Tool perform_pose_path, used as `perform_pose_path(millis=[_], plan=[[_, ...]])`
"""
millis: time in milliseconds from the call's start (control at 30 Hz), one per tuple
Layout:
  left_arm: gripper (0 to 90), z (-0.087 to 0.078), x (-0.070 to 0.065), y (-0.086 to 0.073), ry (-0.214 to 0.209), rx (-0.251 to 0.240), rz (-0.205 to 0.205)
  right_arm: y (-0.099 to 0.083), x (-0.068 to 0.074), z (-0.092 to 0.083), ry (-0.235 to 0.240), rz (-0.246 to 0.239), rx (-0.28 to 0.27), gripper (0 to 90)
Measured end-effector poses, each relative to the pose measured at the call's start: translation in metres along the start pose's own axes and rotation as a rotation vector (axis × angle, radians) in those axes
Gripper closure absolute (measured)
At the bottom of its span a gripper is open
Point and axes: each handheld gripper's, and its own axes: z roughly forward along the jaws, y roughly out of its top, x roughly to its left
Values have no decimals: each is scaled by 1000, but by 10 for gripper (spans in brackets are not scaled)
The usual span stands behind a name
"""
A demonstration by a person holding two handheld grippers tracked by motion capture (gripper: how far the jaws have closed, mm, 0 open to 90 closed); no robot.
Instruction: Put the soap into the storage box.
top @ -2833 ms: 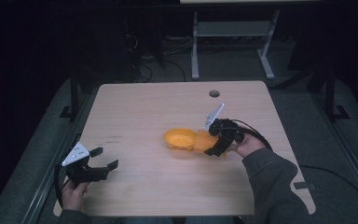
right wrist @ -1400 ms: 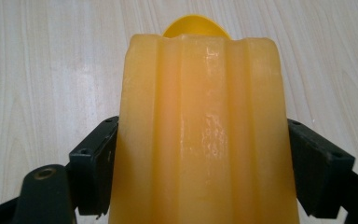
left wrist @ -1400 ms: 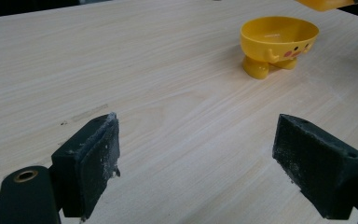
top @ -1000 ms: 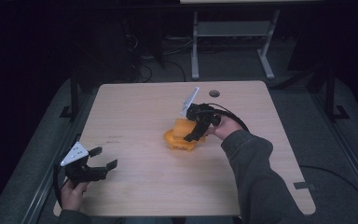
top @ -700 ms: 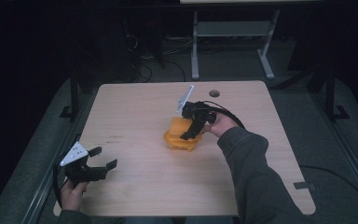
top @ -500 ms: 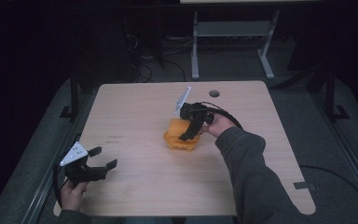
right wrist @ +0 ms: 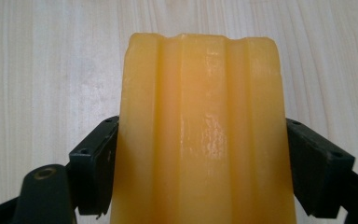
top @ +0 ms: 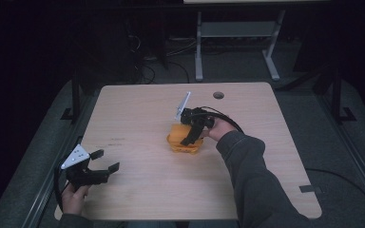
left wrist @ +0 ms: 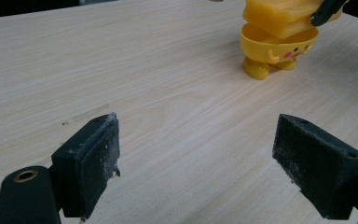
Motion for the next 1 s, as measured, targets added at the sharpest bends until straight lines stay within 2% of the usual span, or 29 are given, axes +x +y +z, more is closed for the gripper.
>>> perform_pose_path(millis=[367, 500, 733, 1000], plan=[[141, 0, 1, 0, 0, -3, -2, -5, 1, 9, 4, 9, -15, 204], [141, 0, 1, 0, 0, -4, -3, -5, 1, 9, 0, -1, -14, 203], [141, 0, 0, 0, 0, -1, -5, -7, 1, 9, 4, 21, -28, 199], [141, 1, 0, 0, -2, 1, -5, -6, 3, 7, -4, 39, -19, 192]])
